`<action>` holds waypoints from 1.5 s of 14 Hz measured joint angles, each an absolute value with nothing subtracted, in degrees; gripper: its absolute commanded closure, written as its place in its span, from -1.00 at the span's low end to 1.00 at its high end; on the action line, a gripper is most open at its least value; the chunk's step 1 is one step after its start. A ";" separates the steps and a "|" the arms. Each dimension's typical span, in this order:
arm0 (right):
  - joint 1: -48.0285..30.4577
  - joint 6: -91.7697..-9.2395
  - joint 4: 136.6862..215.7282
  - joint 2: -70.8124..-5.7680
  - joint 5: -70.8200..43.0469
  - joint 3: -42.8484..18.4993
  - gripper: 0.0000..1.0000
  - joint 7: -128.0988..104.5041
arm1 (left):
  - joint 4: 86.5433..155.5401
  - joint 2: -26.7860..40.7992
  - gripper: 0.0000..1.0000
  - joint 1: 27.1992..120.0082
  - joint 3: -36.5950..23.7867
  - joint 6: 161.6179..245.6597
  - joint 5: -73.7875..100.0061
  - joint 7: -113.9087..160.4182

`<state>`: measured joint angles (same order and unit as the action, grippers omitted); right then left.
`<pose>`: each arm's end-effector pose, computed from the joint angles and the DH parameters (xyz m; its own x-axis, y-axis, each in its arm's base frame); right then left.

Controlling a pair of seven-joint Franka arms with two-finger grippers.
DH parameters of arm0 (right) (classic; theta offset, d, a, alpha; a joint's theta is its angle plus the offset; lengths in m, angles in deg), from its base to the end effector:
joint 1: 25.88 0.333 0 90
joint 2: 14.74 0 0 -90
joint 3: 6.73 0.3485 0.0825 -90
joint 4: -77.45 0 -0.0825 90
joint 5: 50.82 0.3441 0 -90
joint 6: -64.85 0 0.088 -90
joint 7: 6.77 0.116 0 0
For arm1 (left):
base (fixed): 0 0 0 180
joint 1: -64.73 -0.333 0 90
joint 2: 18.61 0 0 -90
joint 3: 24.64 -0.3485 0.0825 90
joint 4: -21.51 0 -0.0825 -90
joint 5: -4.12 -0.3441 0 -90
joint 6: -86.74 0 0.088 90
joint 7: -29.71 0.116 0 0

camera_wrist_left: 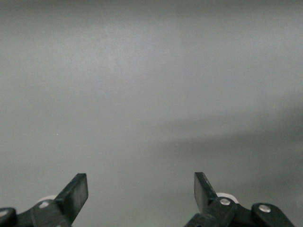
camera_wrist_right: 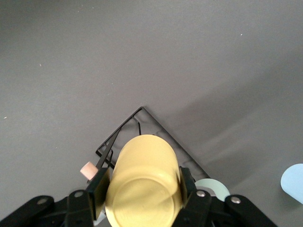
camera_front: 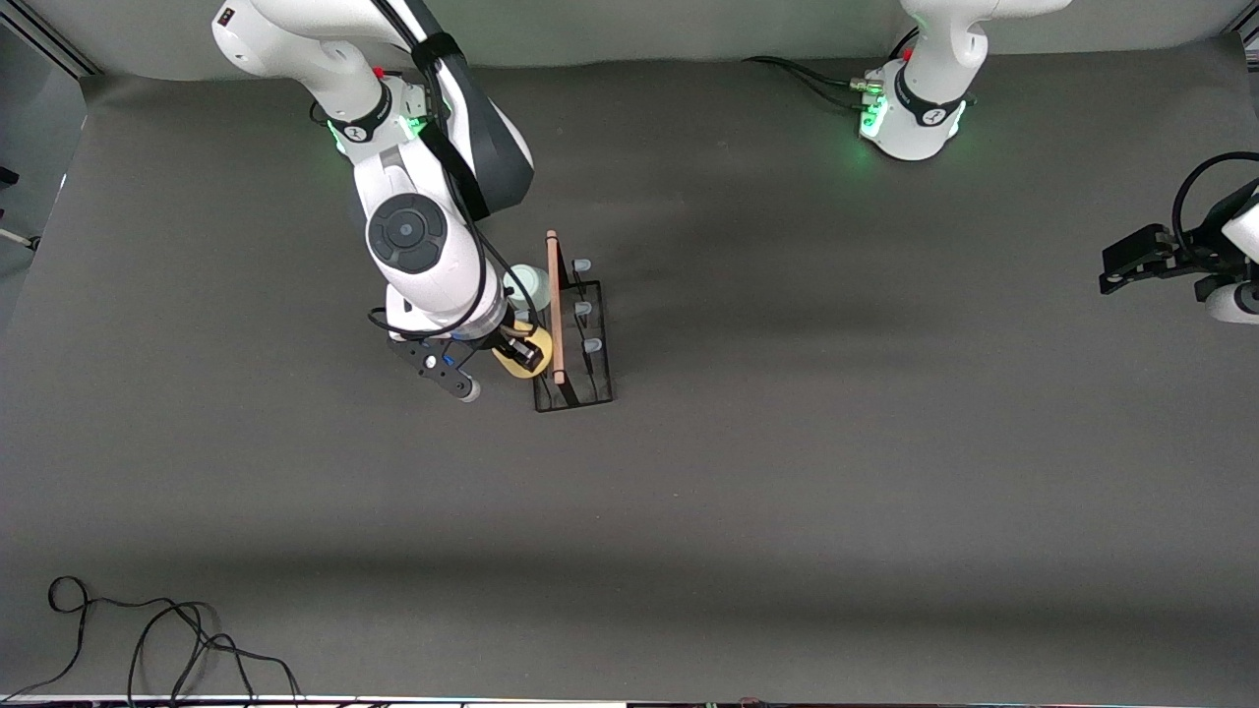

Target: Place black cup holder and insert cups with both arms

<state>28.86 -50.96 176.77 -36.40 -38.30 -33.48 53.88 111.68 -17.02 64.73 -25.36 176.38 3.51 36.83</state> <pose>0.5229 0.3306 0.4174 0.7977 -0.6015 -0.0441 -0.6009 -0.7989 0.0274 0.5222 0.0077 0.6318 0.9930 -0.1114 -0.0381 -0.1117 -0.9937 -0.0063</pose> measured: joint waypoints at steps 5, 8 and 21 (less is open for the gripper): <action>28.86 -57.13 180.67 -37.85 -38.32 -33.49 -0.67 53.94 | 111.67 -17.02 -1.00 64.73 -25.35 176.38 3.51 36.83; 28.90 -58.58 181.33 -38.87 -38.32 -33.47 -1.00 54.74 | 111.52 -17.07 -1.00 64.79 -25.25 176.36 3.51 36.83; 28.70 -22.85 156.12 -31.52 -40.24 -43.54 -1.00 39.09 | 111.29 -17.07 -1.00 64.80 -25.23 176.33 3.52 36.83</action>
